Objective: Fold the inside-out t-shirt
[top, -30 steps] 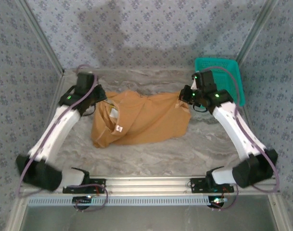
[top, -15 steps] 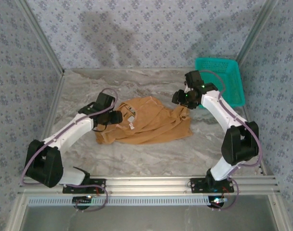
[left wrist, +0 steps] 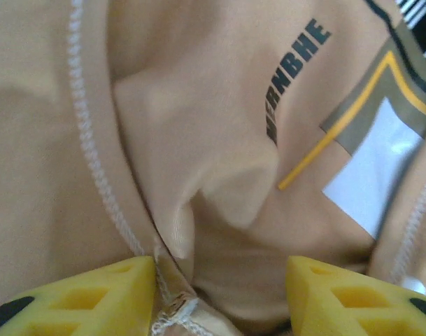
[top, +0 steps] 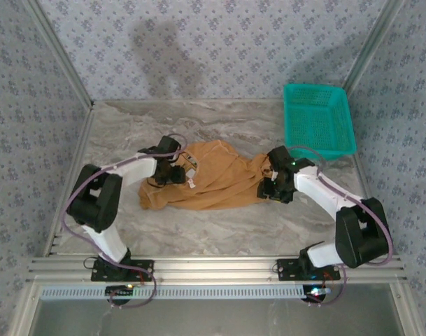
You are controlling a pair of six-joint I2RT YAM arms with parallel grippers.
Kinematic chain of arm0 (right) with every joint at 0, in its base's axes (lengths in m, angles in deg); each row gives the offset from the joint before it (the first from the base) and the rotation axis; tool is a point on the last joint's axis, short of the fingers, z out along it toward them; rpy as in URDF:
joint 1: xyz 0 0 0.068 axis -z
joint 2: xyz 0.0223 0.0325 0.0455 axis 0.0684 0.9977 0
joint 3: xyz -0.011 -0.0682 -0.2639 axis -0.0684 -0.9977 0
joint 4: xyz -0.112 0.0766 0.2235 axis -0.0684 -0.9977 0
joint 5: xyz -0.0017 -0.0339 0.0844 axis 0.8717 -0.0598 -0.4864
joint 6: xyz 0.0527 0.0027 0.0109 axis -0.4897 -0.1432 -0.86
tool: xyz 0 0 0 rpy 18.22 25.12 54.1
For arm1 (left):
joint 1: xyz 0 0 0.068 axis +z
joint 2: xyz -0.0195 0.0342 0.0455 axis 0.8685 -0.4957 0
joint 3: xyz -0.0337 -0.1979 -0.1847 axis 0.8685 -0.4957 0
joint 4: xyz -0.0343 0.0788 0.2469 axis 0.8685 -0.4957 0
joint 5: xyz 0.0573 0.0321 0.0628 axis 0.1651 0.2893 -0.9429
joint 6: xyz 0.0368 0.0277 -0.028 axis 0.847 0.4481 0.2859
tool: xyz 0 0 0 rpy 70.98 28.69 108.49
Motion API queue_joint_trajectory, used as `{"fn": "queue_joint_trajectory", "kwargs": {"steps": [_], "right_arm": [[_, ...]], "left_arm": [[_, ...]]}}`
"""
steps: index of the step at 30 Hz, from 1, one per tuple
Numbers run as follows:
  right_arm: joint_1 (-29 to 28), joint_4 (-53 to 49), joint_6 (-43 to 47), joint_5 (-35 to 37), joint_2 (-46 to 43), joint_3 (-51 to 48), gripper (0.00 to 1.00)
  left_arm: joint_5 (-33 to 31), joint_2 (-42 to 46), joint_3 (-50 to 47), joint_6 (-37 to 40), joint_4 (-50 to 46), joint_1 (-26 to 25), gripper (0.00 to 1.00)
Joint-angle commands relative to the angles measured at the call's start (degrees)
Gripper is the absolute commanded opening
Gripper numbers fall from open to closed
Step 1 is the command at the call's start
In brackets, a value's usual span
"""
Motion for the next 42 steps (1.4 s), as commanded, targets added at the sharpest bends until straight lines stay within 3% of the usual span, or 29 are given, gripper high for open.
{"fn": "queue_joint_trajectory", "kwargs": {"steps": [1,4,8,12,15,19,27,32,42], "right_arm": [[0.15,2.68,-1.51,0.09,-0.09,-2.8,0.57],[0.23,5.47,-1.92,0.08,2.77,-3.21,0.57],[0.4,12.02,-2.6,0.13,7.69,-2.91,0.57],[0.64,13.69,-2.58,2.5,11.46,0.26,0.52],[0.64,13.84,-2.45,2.93,12.08,2.12,0.36],[0.58,11.33,-1.58,3.38,10.46,3.85,0.0],[0.69,-2.11,1.02,4.77,-5.47,9.39,0.0],[2.51,-8.08,1.83,4.89,-16.98,18.35,0.0],[6.66,-21.34,5.24,4.06,-20.49,42.45,0.0]], "left_arm": [[-2.14,-2.06,2.3,-0.79,-1.37,0.03,0.39],[-4.6,-1.11,3.18,-1.79,-3.53,0.03,0.16],[-9.5,3.96,5.03,-2.34,-8.27,0.03,0.0],[-13.75,9.4,7.63,-2.26,-13.38,0.29,0.0],[-14.74,13.91,8.57,-2.17,-15.66,0.81,0.0],[-14.91,19.04,7.57,-2.26,-15.84,1.65,0.0],[-13.05,28.81,11.14,-2.83,-19.48,5.46,0.0],[-12.57,34.82,16.78,-1.96,-20.88,9.58,0.0],[-9.48,39.48,30.04,-0.64,-26.27,12.95,0.0]]}}
